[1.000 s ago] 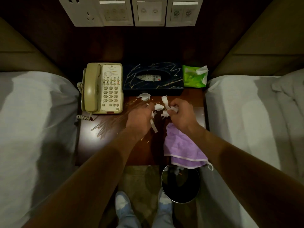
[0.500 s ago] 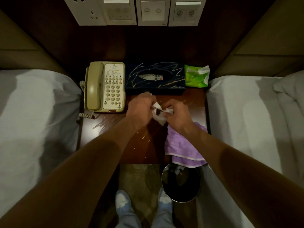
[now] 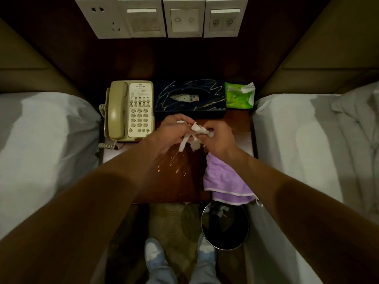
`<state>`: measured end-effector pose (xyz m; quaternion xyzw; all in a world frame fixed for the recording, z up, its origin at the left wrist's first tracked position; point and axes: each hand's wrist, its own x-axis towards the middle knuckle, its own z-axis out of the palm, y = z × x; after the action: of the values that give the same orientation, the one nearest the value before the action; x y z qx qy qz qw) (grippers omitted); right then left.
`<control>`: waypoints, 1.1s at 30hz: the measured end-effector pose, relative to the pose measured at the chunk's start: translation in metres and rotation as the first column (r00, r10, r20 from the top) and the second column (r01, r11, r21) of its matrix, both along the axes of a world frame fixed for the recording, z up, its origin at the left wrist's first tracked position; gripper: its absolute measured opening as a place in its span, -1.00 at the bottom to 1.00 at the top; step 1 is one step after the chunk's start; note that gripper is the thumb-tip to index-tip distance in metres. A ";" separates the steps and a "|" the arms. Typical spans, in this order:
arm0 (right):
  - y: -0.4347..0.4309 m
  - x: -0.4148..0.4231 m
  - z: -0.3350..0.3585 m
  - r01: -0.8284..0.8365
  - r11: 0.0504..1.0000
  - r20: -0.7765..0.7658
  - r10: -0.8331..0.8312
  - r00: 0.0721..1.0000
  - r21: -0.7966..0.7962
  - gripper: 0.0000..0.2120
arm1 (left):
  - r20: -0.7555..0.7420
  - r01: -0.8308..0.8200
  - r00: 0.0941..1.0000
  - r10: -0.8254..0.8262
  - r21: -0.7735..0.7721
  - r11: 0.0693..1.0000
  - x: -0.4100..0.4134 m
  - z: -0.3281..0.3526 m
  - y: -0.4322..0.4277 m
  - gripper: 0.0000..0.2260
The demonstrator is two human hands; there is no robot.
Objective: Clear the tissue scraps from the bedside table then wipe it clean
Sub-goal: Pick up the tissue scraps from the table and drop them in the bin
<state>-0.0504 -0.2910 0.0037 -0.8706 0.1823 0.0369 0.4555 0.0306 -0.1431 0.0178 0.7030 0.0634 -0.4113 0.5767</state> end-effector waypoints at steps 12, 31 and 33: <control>-0.045 -0.089 0.053 0.021 0.989 0.055 -0.013 0.998 -0.148 -0.87 | 0.141 0.331 0.929 -0.342 0.094 0.939 -0.072 0.024 -0.060 -0.83; -0.027 -0.330 -0.074 0.236 0.972 -0.322 -0.225 0.919 -0.007 -0.79 | -0.035 0.717 0.607 -0.794 0.457 0.527 -0.300 -0.088 -0.065 -0.59; -0.023 -0.327 -0.093 0.313 0.950 -0.383 -0.286 0.878 0.009 -0.85 | -0.105 0.711 0.638 -0.763 0.460 0.531 -0.300 -0.099 -0.071 -0.57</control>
<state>-0.3770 -0.3141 -0.0890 -0.7918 0.3975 0.1388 0.4424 -0.2691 -0.2142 -0.0810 0.7999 -0.1753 -0.5492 0.1668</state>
